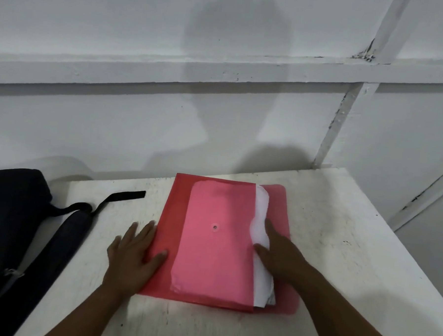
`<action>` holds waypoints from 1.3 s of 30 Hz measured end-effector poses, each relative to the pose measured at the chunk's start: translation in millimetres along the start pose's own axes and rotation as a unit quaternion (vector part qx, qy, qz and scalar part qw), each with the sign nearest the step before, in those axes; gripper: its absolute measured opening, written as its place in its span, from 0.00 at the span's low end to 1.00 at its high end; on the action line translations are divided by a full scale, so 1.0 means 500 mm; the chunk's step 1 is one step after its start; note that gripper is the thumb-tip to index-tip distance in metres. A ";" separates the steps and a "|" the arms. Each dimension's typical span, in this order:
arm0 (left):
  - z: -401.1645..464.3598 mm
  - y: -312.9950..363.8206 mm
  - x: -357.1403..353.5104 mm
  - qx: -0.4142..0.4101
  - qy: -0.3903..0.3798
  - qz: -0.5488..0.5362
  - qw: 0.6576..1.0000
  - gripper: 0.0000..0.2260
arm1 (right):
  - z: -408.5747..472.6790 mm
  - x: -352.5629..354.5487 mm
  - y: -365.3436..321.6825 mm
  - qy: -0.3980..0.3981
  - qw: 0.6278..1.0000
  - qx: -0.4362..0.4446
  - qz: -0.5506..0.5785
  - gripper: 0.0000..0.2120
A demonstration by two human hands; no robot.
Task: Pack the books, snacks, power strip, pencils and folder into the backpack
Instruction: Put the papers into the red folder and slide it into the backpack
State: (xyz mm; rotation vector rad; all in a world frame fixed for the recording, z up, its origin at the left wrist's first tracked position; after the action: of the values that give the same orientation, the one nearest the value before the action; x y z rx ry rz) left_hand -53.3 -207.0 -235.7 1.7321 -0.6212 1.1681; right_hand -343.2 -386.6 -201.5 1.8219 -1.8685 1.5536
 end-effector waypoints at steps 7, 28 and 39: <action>0.000 -0.002 0.003 -0.009 0.007 -0.027 1.000 0.40 | 0.008 0.039 0.012 0.166 0.982 -0.013 0.091 0.19; 0.003 -0.010 -0.002 -0.021 0.015 -0.043 0.999 0.35 | 0.025 0.031 -0.027 0.284 0.956 0.042 0.060 0.09; 0.006 -0.012 -0.005 -0.018 0.019 -0.032 0.999 0.35 | 0.047 0.030 -0.019 0.233 0.962 0.025 0.142 0.19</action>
State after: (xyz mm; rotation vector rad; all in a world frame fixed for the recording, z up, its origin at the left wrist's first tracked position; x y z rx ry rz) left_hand -48.5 -207.0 -241.0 1.6850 -0.5569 1.1358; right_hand -327.0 -410.9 -196.9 1.0942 -1.9175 1.9254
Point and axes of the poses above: each hand's wrist, its own z-axis towards the middle knuckle, its own x-axis out of the back of the hand, y = z × x, the point moved 5 cm from there along z, towards the middle knuckle, and after that the axes turned 8 degrees about -y, right-handed, at the moved point
